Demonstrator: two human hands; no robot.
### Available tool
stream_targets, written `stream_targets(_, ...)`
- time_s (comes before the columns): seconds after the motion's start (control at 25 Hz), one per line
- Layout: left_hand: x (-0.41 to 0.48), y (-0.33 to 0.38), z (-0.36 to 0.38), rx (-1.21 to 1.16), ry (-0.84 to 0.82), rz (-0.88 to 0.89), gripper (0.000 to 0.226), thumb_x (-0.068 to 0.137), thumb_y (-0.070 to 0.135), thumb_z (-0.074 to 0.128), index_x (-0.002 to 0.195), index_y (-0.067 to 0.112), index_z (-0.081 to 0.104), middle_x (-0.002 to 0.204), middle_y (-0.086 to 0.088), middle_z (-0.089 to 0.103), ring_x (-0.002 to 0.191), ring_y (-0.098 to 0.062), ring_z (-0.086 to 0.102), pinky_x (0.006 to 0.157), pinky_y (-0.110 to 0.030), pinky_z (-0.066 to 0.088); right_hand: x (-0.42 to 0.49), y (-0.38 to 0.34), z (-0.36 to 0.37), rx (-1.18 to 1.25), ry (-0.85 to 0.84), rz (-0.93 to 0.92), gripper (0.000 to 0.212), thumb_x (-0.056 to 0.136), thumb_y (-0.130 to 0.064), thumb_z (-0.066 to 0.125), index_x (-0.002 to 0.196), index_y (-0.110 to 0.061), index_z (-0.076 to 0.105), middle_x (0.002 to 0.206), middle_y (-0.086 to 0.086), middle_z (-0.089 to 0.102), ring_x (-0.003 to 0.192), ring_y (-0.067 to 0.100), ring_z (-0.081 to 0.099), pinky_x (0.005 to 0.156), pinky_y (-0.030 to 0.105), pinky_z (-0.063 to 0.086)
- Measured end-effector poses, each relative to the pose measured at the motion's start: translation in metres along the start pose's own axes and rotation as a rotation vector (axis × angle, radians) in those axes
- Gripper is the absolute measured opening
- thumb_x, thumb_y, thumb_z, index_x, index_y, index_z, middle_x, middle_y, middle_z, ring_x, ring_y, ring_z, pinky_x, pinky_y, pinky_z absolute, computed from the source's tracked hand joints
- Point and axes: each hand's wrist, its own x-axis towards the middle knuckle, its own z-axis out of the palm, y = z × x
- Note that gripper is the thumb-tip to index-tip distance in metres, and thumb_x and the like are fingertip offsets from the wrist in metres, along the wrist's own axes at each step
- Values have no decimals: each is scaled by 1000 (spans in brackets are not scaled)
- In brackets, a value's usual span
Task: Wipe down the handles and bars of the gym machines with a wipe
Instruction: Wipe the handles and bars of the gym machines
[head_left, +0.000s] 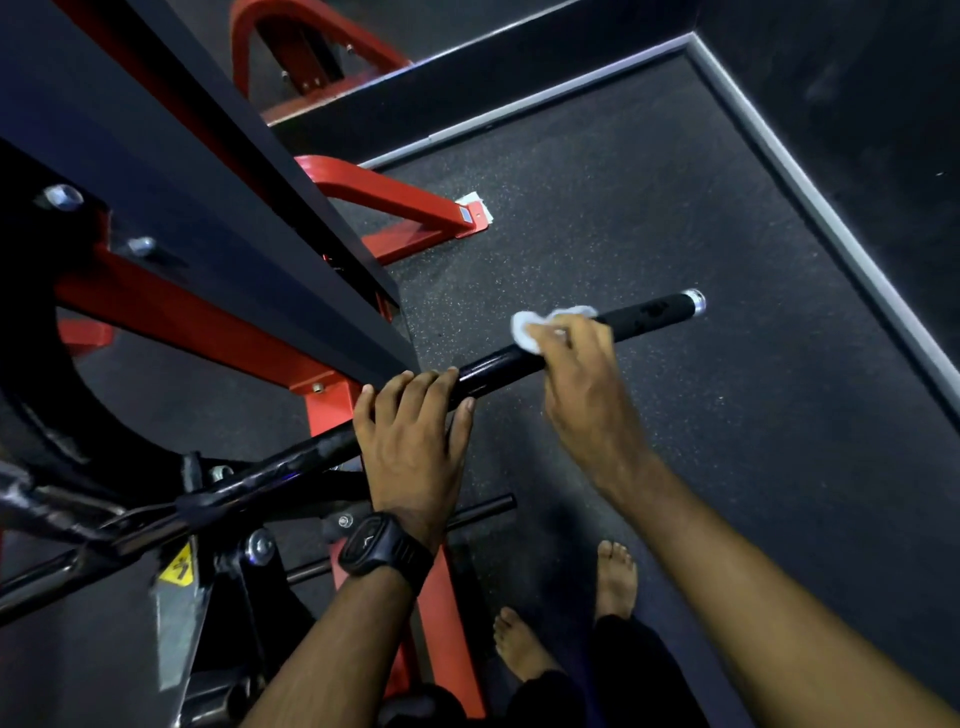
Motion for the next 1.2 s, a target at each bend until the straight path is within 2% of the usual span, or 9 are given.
stream_targets(0.08, -5, 0, 6, 17, -1, -3, 32, 91, 37, 58, 117, 19, 67, 112, 1, 68, 115, -24, 54, 105, -51, 32, -2, -10, 9, -2, -95, 86, 43, 85, 10, 55, 123, -9, 59, 122, 13, 50, 117, 29, 44, 87, 39, 53)
stream_targets(0.2, -12, -1, 15, 36, -1, 27, 30, 92, 38, 55, 112, 19, 68, 109, 2, 69, 114, -24, 54, 106, -50, 30, -7, -6, 13, 6, -327, -203, 56, 78, 15, 57, 127, -10, 57, 124, 11, 52, 121, 28, 44, 94, 37, 50)
stream_targets(0.36, -23, -3, 22, 65, 6, 45, 30, 91, 38, 54, 110, 19, 67, 106, 0, 69, 113, -24, 54, 108, -48, 24, 8, 14, 2, -11, -372, 94, 40, 88, 6, 55, 122, -13, 62, 117, 4, 57, 115, 20, 43, 98, 34, 42)
stream_targets(0.52, -32, -5, 25, 79, -18, 73, 31, 92, 38, 54, 112, 18, 67, 107, 0, 68, 114, -24, 53, 109, -49, 25, 9, -6, 15, 92, -579, -204, 37, 88, 2, 56, 117, -20, 64, 109, -1, 59, 106, 13, 45, 91, 29, 41)
stream_targets(0.6, -33, -6, 25, 84, -25, 84, 30, 93, 39, 53, 111, 18, 66, 107, 1, 68, 114, -25, 54, 110, -50, 25, 24, 26, 4, -90, -607, -62, 31, 93, -6, 51, 112, -25, 65, 106, -2, 61, 102, 16, 50, 87, 31, 38)
stream_targets(0.68, -35, -4, 25, 88, -31, 72, 30, 93, 40, 52, 110, 19, 66, 107, 1, 68, 114, -25, 55, 110, -50, 24, 22, 38, -3, -89, -572, 82, 32, 91, -1, 48, 108, -22, 65, 103, -1, 60, 102, 20, 55, 80, 29, 37)
stream_targets(0.84, -34, 0, 25, 87, -31, 60, 31, 94, 39, 51, 114, 20, 66, 110, 1, 68, 115, -25, 55, 111, -52, 22, -8, 26, 5, 135, -485, -130, 32, 93, 0, 52, 119, -16, 62, 106, -1, 55, 93, 15, 56, 79, 27, 44)
stream_targets(0.96, -32, 1, 24, 72, -33, 70, 32, 94, 38, 51, 116, 20, 66, 111, 0, 68, 116, -26, 56, 110, -52, 20, -5, 34, 4, 45, -347, 160, 25, 99, -16, 47, 119, -18, 61, 103, -3, 53, 97, 19, 52, 85, 32, 40)
stream_targets(1.2, -34, 3, 27, 55, -45, 85, 31, 94, 36, 53, 118, 20, 65, 113, 0, 67, 116, -24, 53, 111, -52, 20, -15, 33, 7, 12, -364, 20, 41, 96, -30, 38, 126, -22, 63, 112, -4, 61, 104, 18, 45, 89, 31, 33)
